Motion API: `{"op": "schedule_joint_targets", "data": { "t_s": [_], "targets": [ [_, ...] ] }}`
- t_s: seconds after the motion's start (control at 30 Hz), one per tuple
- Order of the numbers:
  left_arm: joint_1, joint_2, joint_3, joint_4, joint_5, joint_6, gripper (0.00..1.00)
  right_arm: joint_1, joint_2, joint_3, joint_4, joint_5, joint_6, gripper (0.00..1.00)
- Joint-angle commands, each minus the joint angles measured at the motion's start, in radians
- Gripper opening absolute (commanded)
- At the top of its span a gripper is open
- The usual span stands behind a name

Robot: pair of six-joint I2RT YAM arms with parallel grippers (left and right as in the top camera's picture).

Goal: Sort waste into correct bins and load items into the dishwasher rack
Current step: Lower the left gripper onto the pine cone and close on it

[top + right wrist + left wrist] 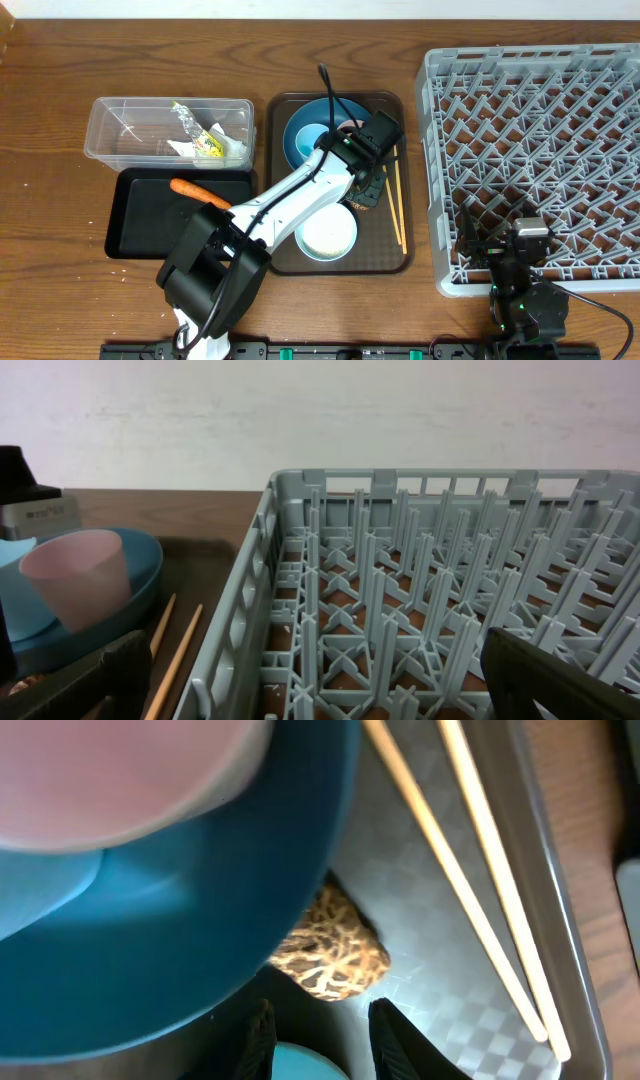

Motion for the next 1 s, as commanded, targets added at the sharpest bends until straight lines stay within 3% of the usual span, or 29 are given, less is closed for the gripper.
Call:
{"op": "schedule_joint_targets", "data": {
  "t_s": [0.0, 0.13, 0.23, 0.33, 0.43, 0.57, 0.97],
  "targets": [
    [0.003, 0.012, 0.013, -0.008, 0.028, 0.120, 0.33, -0.027, -0.005, -0.002, -0.004, 0.000, -0.012, 0.99],
    [0.003, 0.012, 0.013, -0.053, 0.028, 0.228, 0.33, -0.027, -0.005, -0.002, -0.004, 0.000, -0.012, 0.99],
    [0.003, 0.012, 0.013, -0.091, 0.028, 0.336, 0.57, -0.027, -0.005, -0.002, -0.004, 0.000, -0.012, 0.99],
    [0.003, 0.012, 0.013, -0.093, 0.069, 0.457, 0.67, -0.027, -0.005, -0.002, -0.004, 0.000, -0.012, 0.99],
    [0.003, 0.012, 0.013, -0.080, 0.159, 0.583, 0.69, -0.027, -0.005, -0.002, -0.004, 0.000, -0.012, 0.99],
    [0.003, 0.019, 0.013, -0.067, 0.170, 0.647, 0.68, -0.027, -0.005, -0.002, -0.004, 0.000, -0.012, 0.99],
    [0.003, 0.109, 0.013, -0.046, 0.167, 0.660, 0.68, -0.027, -0.005, -0.002, -0.004, 0.000, -0.012, 0.99]
  ]
}}
